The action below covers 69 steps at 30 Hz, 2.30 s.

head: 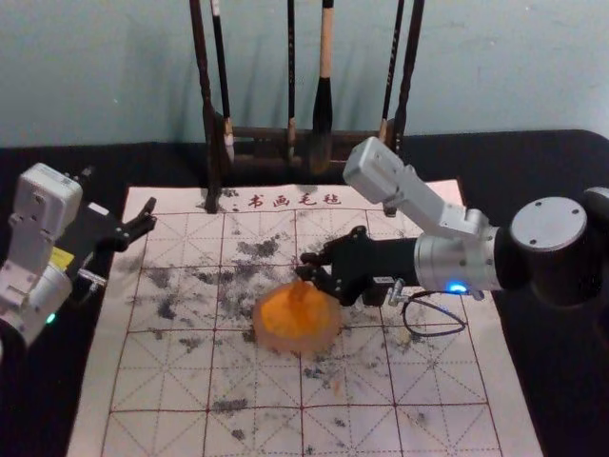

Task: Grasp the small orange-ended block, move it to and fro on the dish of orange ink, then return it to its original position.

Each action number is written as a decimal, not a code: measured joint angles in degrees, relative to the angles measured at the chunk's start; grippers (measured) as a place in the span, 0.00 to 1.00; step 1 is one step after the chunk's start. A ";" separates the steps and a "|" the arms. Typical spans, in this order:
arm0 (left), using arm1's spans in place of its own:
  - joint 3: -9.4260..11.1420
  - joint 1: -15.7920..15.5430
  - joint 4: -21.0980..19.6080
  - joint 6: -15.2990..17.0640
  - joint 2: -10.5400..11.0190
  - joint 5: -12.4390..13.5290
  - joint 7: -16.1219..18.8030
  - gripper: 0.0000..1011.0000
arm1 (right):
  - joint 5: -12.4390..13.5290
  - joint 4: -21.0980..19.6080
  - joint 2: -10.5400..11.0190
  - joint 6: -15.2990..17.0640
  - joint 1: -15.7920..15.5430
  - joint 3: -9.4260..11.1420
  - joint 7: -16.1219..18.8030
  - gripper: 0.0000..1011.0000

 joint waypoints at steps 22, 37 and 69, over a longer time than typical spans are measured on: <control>0.00 0.00 0.00 0.00 0.00 0.00 0.00 0.99 | 11.46 -12.77 6.38 9.22 -7.93 12.09 -9.17 0.13; 0.00 0.00 0.00 0.00 0.00 0.00 0.00 0.99 | 17.26 -16.47 8.79 14.06 -12.89 15.92 -16.07 0.13; 0.00 0.00 0.00 0.00 0.00 0.00 0.00 0.99 | 22.52 -17.70 8.73 17.58 -14.81 15.34 -22.90 0.13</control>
